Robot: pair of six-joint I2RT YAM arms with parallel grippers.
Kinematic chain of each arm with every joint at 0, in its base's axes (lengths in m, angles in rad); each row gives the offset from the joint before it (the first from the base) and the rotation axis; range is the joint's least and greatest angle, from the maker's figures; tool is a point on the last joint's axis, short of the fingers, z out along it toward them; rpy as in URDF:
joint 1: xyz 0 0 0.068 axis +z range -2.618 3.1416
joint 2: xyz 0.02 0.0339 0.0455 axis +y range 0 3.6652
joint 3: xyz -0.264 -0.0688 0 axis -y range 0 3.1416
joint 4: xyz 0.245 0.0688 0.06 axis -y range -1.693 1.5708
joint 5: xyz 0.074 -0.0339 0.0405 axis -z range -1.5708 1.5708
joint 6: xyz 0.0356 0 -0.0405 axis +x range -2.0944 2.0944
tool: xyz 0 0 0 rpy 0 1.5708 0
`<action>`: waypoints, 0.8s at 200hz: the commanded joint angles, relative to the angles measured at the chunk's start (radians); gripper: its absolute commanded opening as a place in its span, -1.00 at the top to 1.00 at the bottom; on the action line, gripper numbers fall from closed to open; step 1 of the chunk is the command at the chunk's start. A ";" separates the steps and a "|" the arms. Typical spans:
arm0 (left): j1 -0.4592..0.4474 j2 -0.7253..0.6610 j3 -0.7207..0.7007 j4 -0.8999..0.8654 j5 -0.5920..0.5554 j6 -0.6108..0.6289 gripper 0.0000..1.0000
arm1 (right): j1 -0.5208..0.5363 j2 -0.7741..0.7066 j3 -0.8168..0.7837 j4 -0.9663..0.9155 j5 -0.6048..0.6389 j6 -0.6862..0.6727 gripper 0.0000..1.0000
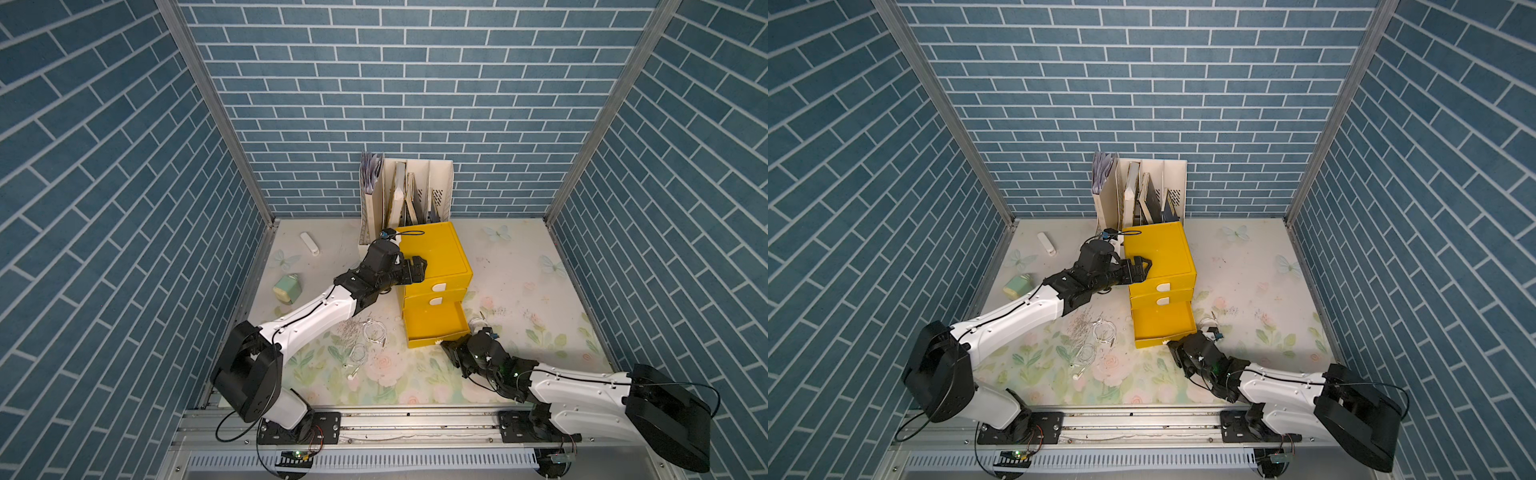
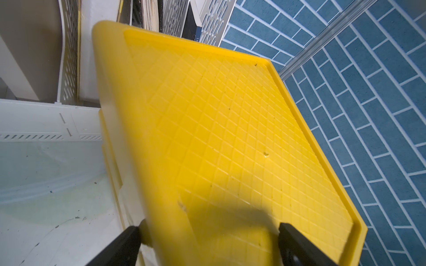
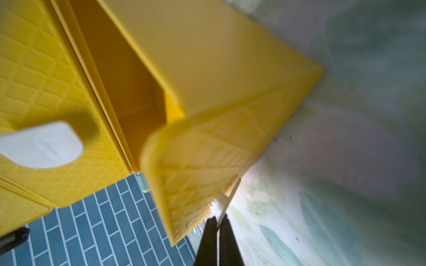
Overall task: Place the wired earphones into the drawer by color
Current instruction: Open the drawer in the storage box.
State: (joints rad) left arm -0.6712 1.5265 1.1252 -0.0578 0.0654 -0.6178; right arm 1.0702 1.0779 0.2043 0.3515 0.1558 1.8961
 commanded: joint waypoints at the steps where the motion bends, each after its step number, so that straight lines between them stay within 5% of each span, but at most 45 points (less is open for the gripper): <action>1: -0.007 0.096 -0.042 -0.193 -0.050 0.036 -0.94 | 0.078 -0.029 -0.021 -0.105 0.027 0.119 1.00; 62: -0.008 0.086 -0.047 -0.189 -0.063 0.030 -0.94 | 0.154 -0.059 -0.025 -0.144 0.068 0.142 1.00; 84: -0.007 0.072 -0.036 -0.201 -0.065 0.035 -0.96 | 0.154 -0.136 -0.015 -0.199 0.100 0.103 0.28; 100: -0.007 0.033 -0.038 -0.192 -0.073 0.034 -1.00 | 0.154 -0.221 0.027 -0.332 0.126 0.059 -0.02; 160: -0.005 -0.113 0.078 -0.261 -0.095 0.059 -1.00 | 0.124 -0.560 0.144 -0.810 0.220 -0.072 -0.17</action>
State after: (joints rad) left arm -0.6727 1.4788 1.1564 -0.1768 0.0044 -0.5999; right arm 1.2190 0.6052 0.2653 -0.1783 0.3050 1.9091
